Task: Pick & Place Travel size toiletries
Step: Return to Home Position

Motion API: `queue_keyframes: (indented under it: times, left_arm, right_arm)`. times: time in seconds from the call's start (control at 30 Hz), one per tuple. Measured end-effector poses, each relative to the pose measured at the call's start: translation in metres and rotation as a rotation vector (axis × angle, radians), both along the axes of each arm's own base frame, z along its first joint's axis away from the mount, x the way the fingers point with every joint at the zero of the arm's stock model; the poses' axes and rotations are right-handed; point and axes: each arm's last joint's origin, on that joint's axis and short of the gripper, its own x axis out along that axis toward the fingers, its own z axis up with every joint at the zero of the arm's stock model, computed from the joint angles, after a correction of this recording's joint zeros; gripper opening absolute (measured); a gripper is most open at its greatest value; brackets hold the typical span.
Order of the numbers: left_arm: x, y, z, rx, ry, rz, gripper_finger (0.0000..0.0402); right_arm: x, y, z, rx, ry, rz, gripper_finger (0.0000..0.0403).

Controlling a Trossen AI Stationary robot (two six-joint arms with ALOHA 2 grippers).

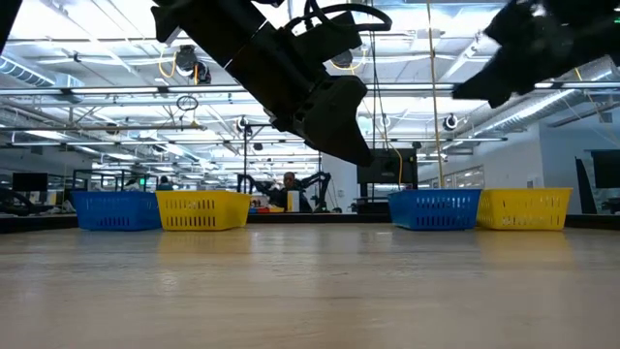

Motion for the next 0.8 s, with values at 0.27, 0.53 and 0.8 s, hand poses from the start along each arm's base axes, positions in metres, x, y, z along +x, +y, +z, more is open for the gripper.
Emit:
queue_keyframes:
  times: [0.27,0.53,0.8]
  left_arm:
    - [0.0,0.0,0.0,-0.006,-0.004,0.005,0.0292]
    - [0.0,0.0,0.0,-0.007,-0.005,0.006,0.0292]
    - [0.0,0.0,0.0,-0.01,-0.007,0.008,0.0292]
  right_arm:
    - [-0.02,0.012,-0.026,0.027,-0.171,0.252,0.0]
    - [-0.025,0.014,-0.03,0.015,-0.328,0.274,0.0]
    - [-0.025,0.021,-0.045,0.176,-0.293,0.487,0.0]
